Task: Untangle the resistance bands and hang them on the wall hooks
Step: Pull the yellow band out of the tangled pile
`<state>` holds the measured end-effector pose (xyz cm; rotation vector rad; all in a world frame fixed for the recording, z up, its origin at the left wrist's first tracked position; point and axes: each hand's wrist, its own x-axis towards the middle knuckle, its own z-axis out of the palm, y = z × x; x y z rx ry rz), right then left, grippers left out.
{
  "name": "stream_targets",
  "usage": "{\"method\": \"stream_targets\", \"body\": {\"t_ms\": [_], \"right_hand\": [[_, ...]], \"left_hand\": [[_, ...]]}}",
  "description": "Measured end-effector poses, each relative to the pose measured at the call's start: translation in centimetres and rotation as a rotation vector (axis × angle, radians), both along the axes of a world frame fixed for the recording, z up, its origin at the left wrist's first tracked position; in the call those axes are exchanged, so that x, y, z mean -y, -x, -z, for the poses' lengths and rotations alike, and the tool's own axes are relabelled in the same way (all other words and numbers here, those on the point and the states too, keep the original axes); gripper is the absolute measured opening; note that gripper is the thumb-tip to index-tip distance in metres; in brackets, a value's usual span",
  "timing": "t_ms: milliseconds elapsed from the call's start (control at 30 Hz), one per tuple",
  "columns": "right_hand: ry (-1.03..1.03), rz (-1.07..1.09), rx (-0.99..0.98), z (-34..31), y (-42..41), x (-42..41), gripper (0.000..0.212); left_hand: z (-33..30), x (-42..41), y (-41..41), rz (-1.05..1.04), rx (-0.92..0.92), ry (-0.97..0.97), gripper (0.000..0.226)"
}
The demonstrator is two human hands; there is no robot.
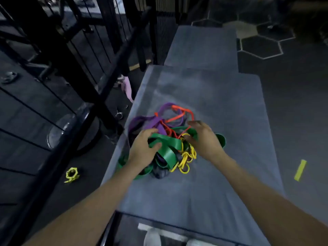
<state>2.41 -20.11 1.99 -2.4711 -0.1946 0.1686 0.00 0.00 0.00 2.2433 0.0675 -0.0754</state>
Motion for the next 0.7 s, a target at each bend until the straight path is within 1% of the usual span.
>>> {"method": "stream_targets", "body": {"t_ms": [133,267,333,400,567,700], "right_hand": [[0.041,-0.006,0.032,5.5,-0.9,-0.4,0.048],[0.041,-0.033,0.103,11.0,-2.0,-1.5,0.048],[0.032,-0.02,0.125,13.1,-2.3,-1.9,0.048],[0.014,-0.016,0.165,14.8,-2.6,-2.2,0.047],[-0.018,-0.009,0.244,16.9,-2.6,-2.5,0.045],[-0.013,-0.02,0.3,17.5,-2.0,-2.5,0.041]], "left_hand": [[5.3,0.1,-1.3,0.027,0.042,-0.084,0.042],[10.4,-0.5,-2.3,0.034,0.17,-0.148,0.037],[12.2,-0.9,-2.4,0.012,0.21,-0.147,0.038],[13.4,-1.1,-2.4,-0.005,0.244,-0.115,0.042],[14.8,-1.5,-2.2,0.009,0.359,-0.068,0.04],[15.4,-2.0,-1.5,0.03,0.43,-0.061,0.031]]}}
